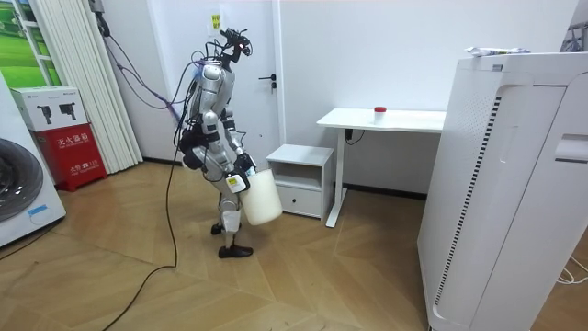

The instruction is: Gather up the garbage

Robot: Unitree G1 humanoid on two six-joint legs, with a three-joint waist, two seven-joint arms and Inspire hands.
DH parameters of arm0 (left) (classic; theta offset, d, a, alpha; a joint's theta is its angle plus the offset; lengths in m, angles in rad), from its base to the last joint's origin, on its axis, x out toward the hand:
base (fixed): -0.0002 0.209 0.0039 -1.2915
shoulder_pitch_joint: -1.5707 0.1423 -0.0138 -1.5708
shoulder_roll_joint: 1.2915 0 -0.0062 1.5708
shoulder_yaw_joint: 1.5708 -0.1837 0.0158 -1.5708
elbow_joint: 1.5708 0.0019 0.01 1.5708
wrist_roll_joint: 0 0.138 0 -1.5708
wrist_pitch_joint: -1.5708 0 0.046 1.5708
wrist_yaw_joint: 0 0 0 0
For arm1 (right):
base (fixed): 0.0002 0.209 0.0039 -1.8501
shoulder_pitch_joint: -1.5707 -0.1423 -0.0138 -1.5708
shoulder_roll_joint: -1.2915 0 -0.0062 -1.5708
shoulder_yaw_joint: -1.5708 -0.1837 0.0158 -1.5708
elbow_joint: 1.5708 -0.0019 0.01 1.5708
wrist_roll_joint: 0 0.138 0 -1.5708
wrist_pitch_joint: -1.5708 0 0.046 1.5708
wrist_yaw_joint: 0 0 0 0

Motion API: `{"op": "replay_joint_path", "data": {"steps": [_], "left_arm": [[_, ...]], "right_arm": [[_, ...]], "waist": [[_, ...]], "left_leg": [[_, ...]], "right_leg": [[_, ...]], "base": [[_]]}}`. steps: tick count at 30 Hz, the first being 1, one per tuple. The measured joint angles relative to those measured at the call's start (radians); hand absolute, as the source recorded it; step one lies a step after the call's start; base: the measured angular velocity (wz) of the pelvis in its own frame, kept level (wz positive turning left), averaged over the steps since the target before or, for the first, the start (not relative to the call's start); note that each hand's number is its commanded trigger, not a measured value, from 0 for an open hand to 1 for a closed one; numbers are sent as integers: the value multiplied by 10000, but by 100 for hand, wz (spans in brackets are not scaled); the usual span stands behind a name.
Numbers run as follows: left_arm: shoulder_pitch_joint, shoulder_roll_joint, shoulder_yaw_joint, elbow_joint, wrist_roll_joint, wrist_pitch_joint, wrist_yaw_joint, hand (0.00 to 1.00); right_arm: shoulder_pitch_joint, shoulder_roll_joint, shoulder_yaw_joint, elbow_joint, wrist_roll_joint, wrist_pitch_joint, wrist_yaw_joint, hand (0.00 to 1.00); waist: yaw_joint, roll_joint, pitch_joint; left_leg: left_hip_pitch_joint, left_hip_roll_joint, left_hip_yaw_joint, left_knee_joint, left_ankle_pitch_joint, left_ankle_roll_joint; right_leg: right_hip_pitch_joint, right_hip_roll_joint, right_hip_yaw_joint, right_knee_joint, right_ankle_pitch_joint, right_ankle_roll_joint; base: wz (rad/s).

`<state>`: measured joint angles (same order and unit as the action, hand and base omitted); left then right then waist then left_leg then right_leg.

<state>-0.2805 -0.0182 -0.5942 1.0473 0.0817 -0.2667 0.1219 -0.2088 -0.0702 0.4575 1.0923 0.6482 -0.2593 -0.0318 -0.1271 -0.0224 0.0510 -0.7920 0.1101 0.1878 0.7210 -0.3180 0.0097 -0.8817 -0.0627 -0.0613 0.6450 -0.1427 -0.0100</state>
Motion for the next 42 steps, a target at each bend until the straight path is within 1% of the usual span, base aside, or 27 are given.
{"op": "replay_joint_path", "data": {"steps": [5,8,10,13,16,17,19,21,22,24,25,26,27,28,29,30,31,32,33,34,35,36,37,38,39,40,42], "left_arm": [[-8,-3,0,111,0,2,-4,0],[2,-17,2,111,-2,5,39,0],[-21,24,19,111,-3,5,70,0],[-23,72,18,109,3,3,68,0],[8,278,32,107,-21,-9,35,0],[11,421,123,107,-11,-14,18,0],[11,547,442,-13,1,-30,35,0],[36,909,677,-510,58,-52,77,0],[55,973,756,-612,88,-60,92,0],[228,1122,817,-985,99,-182,105,0],[287,1189,822,-1166,106,-192,105,0],[459,1268,866,-1758,118,-192,112,0],[672,1379,1078,-2624,350,-208,118,0],[770,1432,1235,-3004,432,-252,127,0],[885,1535,1541,-3469,441,-448,186,0],[1034,1684,1884,-4057,434,-471,260,0],[1104,1767,2043,-4346,434,-476,281,0],[1261,1887,2400,-4909,381,-488,331,0],[1524,1980,2740,-5589,400,-491,490,0],[1641,2000,2869,-5861,395,-525,582,0],[1817,2014,3144,-6145,397,-595,751,0],[2030,1948,3407,-6416,389,-597,848,0],[2173,1915,3561,-6627,394,-598,854,0],[2401,1864,3804,-7072,388,-601,906,0],[2481,1836,3953,-7330,328,-600,951,0],[2501,1842,3988,-7423,238,-600,994,0],[2532,1859,4170,-7752,-31,-601,1157,0]], "right_arm": [[0,-24,-9,38,3,22,9,100],[-25,-65,-96,218,-2,152,61,100],[-72,-88,-108,337,-97,221,81,100],[-64,-155,-210,410,-172,355,173,100],[-65,-157,-282,430,24,432,329,100],[-58,-165,-380,472,44,437,395,100],[-49,-231,-531,481,52,428,522,100],[-29,-434,-604,477,-3,430,673,100],[-7,-487,-627,470,-4,431,706,100],[190,-614,-1018,406,7,416,860,100],[227,-630,-1135,385,7,416,892,100],[320,-641,-1461,280,-17,418,916,100],[434,-655,-1918,165,-219,415,911,100],[464,-654,-2096,157,-314,415,905,100],[591,-669,-2354,51,-488,419,855,100],[841,-716,-2458,-308,-641,414,775,100],[950,-758,-2459,-460,-657,410,764,100],[1078,-818,-2467,-562,-649,378,765,100],[1235,-861,-2474,-742,-628,388,758,100],[1352,-879,-2477,-917,-633,390,739,100],[1584,-887,-2476,-1196,-656,396,657,100],[1731,-878,-2511,-1261,-829,406,641,100],[1769,-869,-2545,-1261,-981,417,657,100],[1818,-855,-2676,-1267,-1261,418,671,100],[1880,-834,-2841,-1268,-1445,418,675,100],[1914,-845,-2845,-1268,-1432,418,666,100],[2095,-911,-2845,-1303,-1591,418,608,100]], "waist": [[23,4,-2],[243,5,-1],[306,4,-1],[499,4,1],[548,1,24],[569,17,32],[564,58,63],[571,86,74],[565,95,79],[525,154,85],[511,162,79],[489,180,69],[503,217,60],[506,218,53],[515,216,47],[513,214,32],[502,210,22],[517,197,3],[532,169,-50],[560,177,-59],[609,190,-96],[625,166,-197],[649,147,-249],[679,128,-320],[710,104,-347],[755,95,-357],[795,54,-446]], "left_leg": [[57,9,-24,1,0,0],[278,21,32,-11,-5,7],[444,-5,34,-96,-7,9],[776,-4,72,-177,-8,7],[1253,9,116,-347,3,-14],[1454,21,127,-394,0,-15],[1733,13,141,-527,3,-19],[2116,-6,226,-809,24,-32],[2258,-11,257,-896,43,-19],[2942,-81,284,-1298,67,3],[3088,-108,284,-1427,91,7],[3325,-164,264,-1656,149,25],[3498,-183,264,-1805,181,54],[3605,-198,278,-1877,182,57],[3921,-216,331,-2050,188,66],[4223,-239,436,-2153,185,63],[4374,-246,487,-2198,184,61],[4672,-275,589,-2303,181,58],[4975,-290,784,-2446,177,54],[5125,-291,851,-2476,176,53],[5537,-329,893,-2647,174,51],[5951,-342,1066,-2895,165,39],[6145,-334,1119,-3049,149,42],[6465,-307,1171,-3311,96,53],[6781,-280,1312,-3471,95,50],[6933,-268,1367,-3559,96,47],[7514,-246,1429,-3879,133,-13]], "right_leg": [[80,-24,-87,-34,5,-8],[261,-9,-31,-28,4,-7],[391,-37,-40,-39,2,-5],[693,-27,-10,-79,-3,-10],[1159,13,6,-262,7,-8],[1360,38,21,-339,9,-5],[1637,46,21,-489,45,19],[2004,58,58,-781,156,67],[2146,60,73,-873,174,83],[2831,52,77,-1242,192,140],[2980,43,72,-1348,203,158],[3212,8,40,-1516,224,192],[3417,3,17,-1649,248,229],[3500,-8,21,-1678,246,236],[3745,-20,42,-1753,221,272],[3978,-17,24,-1805,203,285],[4077,-23,14,-1817,191,285],[4269,-40,-18,-1829,171,290],[4419,-63,-93,-1853,167,286],[4548,-75,-162,-1890,164,281],[4876,-105,-297,-2002,164,274],[5124,-146,-502,-2013,147,249],[5242,-191,-710,-2027,116,199],[5476,-257,-1065,-2112,103,146],[5740,-247,-1146,-2208,115,132],[5881,-240,-1172,-2230,113,129],[6340,-213,-1318,-2331,86,95]], "base": [[0],[-3],[0],[-1],[-5],[-5],[-4],[-7],[-6],[-2],[4],[8],[8],[0],[-10],[-15],[-23],[-33],[-36],[-40],[-34],[-32],[-29],[-23],[-21],[-13],[-7]]}}
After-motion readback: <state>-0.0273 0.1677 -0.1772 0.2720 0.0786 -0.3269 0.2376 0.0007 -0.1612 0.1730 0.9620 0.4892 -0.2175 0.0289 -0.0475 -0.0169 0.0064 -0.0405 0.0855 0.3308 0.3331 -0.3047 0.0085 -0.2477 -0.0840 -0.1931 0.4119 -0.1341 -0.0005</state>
